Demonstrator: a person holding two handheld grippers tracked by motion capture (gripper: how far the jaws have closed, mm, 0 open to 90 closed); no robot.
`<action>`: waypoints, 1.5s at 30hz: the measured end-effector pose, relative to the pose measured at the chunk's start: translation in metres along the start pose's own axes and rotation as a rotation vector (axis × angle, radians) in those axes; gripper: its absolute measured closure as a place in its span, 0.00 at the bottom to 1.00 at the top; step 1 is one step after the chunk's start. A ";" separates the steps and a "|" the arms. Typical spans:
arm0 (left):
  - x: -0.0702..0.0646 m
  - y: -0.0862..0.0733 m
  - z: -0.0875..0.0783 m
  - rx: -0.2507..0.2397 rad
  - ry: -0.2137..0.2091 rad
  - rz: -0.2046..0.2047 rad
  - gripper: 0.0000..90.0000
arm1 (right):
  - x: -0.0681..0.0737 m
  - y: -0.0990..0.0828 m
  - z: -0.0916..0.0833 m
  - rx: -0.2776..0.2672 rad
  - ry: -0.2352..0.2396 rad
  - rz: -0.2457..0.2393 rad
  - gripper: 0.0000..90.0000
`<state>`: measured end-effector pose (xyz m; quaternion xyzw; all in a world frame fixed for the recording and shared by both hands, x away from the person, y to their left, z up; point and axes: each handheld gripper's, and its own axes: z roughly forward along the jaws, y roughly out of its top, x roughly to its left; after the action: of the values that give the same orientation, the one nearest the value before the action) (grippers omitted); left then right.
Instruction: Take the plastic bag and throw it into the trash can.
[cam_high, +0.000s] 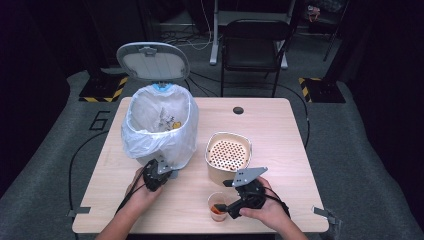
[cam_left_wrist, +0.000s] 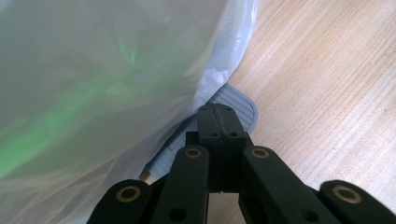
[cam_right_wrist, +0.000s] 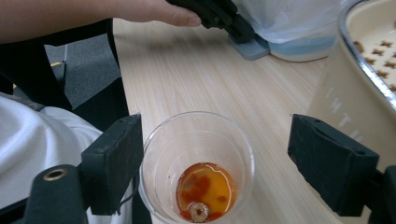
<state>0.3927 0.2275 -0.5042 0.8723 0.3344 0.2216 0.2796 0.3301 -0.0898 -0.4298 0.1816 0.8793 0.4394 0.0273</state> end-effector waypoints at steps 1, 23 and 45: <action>0.000 0.000 0.000 0.002 -0.003 0.003 1.00 | 0.001 -0.001 0.001 0.002 0.004 -0.001 0.18; 0.001 0.000 0.000 0.004 -0.003 0.012 1.00 | 0.011 -0.017 0.032 0.073 -0.010 -0.042 0.17; 0.001 0.000 0.000 0.002 0.000 0.010 1.00 | -0.006 -0.028 0.008 0.079 -0.090 -0.007 0.26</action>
<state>0.3933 0.2279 -0.5039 0.8742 0.3303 0.2227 0.2778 0.3291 -0.1015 -0.4576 0.1989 0.8945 0.3956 0.0613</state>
